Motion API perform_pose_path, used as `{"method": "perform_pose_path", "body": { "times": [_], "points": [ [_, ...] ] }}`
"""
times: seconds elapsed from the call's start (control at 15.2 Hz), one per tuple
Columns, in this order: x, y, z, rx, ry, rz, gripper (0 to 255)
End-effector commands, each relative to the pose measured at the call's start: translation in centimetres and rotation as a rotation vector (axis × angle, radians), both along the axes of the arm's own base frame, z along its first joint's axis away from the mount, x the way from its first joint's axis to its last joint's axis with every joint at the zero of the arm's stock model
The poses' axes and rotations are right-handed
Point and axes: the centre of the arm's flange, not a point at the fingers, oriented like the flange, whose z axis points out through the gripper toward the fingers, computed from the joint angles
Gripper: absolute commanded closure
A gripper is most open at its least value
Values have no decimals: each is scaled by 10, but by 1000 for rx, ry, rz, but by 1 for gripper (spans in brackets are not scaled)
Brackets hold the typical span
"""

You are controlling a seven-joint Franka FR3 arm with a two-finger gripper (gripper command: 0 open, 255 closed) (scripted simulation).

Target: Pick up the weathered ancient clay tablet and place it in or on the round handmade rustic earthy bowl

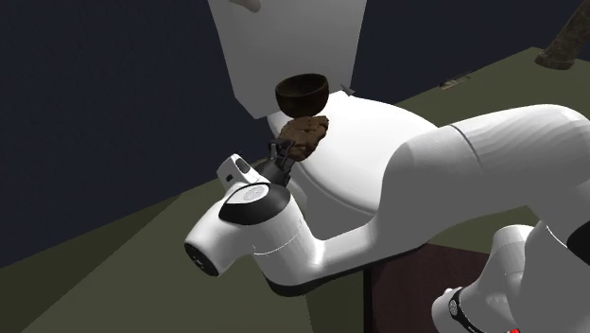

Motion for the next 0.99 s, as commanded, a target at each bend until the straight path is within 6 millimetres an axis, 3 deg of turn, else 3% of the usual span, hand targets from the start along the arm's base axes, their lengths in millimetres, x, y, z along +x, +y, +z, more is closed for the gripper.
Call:
{"method": "perform_pose_path", "body": {
  "times": [0.0,0.92],
  "points": [
    [-1,0,12,-1,-1,-1,255],
    [-1,0,86,-1,-1,-1,255]
  ]
}}
